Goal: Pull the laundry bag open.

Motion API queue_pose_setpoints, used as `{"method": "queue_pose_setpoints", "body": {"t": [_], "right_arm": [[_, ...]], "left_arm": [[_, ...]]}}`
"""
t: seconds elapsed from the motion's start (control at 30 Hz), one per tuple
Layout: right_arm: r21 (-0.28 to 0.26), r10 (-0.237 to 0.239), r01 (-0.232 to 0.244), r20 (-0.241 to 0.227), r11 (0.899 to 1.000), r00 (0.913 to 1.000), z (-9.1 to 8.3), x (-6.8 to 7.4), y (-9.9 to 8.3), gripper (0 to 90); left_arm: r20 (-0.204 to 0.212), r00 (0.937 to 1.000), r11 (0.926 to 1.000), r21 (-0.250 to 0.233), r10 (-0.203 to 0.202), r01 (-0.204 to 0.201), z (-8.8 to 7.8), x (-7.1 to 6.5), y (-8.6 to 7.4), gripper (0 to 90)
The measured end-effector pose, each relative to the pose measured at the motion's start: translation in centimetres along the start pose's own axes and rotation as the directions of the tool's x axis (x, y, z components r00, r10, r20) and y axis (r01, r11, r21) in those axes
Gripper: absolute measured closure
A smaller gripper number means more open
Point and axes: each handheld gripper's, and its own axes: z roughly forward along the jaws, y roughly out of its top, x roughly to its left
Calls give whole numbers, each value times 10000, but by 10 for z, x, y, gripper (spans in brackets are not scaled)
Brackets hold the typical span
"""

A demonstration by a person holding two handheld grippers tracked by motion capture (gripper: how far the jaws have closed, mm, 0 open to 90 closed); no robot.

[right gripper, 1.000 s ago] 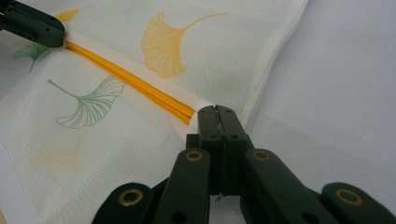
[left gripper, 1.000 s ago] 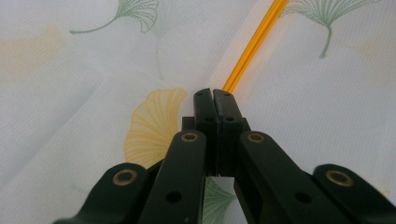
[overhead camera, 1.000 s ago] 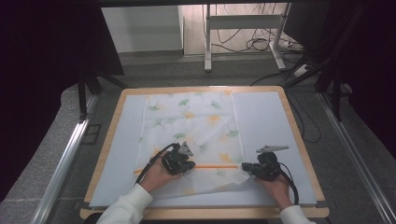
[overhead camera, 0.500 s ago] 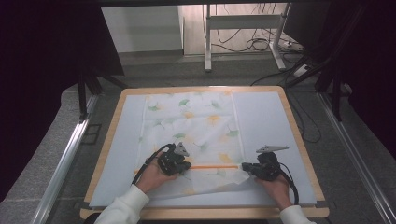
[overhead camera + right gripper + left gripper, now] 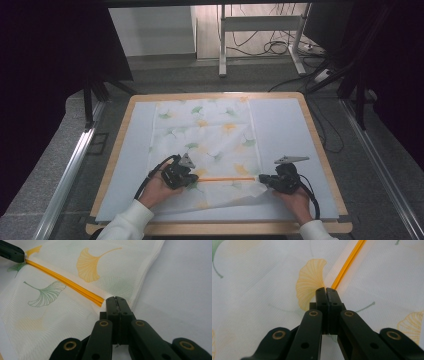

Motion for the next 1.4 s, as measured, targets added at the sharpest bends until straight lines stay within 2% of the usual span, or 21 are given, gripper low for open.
{"method": "queue_pose_setpoints", "body": {"t": [0.53, 0.67, 0.9, 0.97, 1.4], "right_arm": [[-23, 22, -22, 20, 10000, 10000, 0, 0, 0, 897], [-30, 33, -33, 18, 10000, 10000, 0, 0, 0, 897], [-43, 46, -46, 22, 10000, 10000, 0, 0, 0, 897], [-43, 46, -46, 20, 10000, 10000, 0, 0, 0, 897], [-43, 42, -42, 8, 10000, 10000, 0, 0, 0, 897]], "left_arm": [[-325, 9991, 9997, 40, -258, 260, -15, 10, -21, 900], [-358, 9982, 9989, -33, -472, 471, -20, 14, -30, 900], [-505, 9969, 9982, -13, -605, 605, -25, 17, -37, 900], [-471, 9961, 9972, -41, -751, 750, -27, 20, -41, 900], [-481, 9939, 9951, -64, -992, 990, -34, 25, -50, 900]]}}
